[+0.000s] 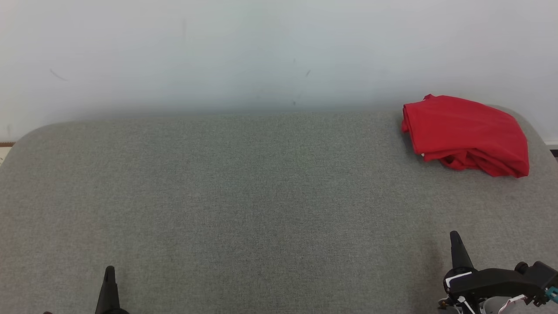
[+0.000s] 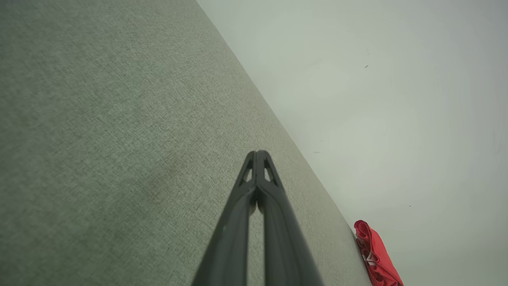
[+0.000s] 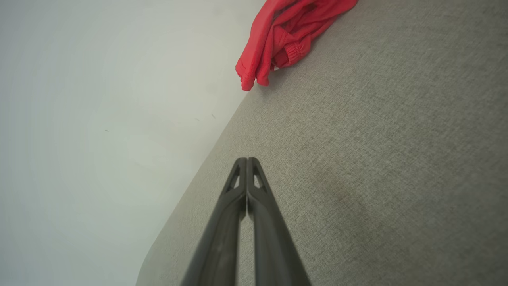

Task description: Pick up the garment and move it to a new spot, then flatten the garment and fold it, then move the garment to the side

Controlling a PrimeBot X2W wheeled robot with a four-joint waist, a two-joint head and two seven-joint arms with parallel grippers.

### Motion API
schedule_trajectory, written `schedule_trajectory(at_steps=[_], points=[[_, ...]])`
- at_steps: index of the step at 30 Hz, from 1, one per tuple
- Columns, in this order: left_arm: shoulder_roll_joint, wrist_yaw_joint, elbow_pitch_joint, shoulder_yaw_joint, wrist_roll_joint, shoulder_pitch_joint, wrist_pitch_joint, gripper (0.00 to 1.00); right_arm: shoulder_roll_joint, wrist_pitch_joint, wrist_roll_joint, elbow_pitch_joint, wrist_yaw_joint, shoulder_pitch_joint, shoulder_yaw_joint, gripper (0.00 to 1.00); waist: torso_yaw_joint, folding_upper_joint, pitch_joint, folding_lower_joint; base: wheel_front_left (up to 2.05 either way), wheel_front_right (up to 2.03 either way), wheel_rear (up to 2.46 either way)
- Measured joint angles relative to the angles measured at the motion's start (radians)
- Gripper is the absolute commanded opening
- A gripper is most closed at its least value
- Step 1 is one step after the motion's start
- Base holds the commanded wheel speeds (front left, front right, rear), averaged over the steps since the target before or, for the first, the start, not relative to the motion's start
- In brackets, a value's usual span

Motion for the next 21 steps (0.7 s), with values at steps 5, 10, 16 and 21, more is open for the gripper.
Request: schedule_trajectory(at_steps=[5, 10, 16, 21], points=[[0.0, -0.008, 0.012, 0.0, -0.059, -0.006, 0.011, 0.0, 0.002, 0.017, 0.059, 0.007, 0.0, -0.014, -0.014, 0.0, 0.001, 0.0, 0.001, 0.0, 0.0, 0.0, 0.0], [0.001, -0.016, 0.023, 0.0, -0.116, -0.024, 0.026, 0.0, 0.004, 0.034, 0.116, 0.013, 0.0, -0.02, -0.028, 0.0, 0.003, -0.0001, 0.002, 0.0, 0.0, 0.0, 0.0], [0.001, -0.019, 0.039, -0.001, -0.179, -0.031, 0.04, 0.0, 0.007, 0.052, 0.179, 0.023, 0.0, -0.032, -0.044, 0.0, 0.004, 0.0, 0.004, 0.0, 0.0, 0.0, 0.0], [0.001, -0.025, 0.049, -0.001, -0.227, -0.045, 0.051, 0.0, 0.01, 0.064, 0.231, 0.031, 0.0, -0.04, -0.057, 0.0, 0.006, -0.0001, 0.005, 0.0, 0.0, 0.0, 0.0]])
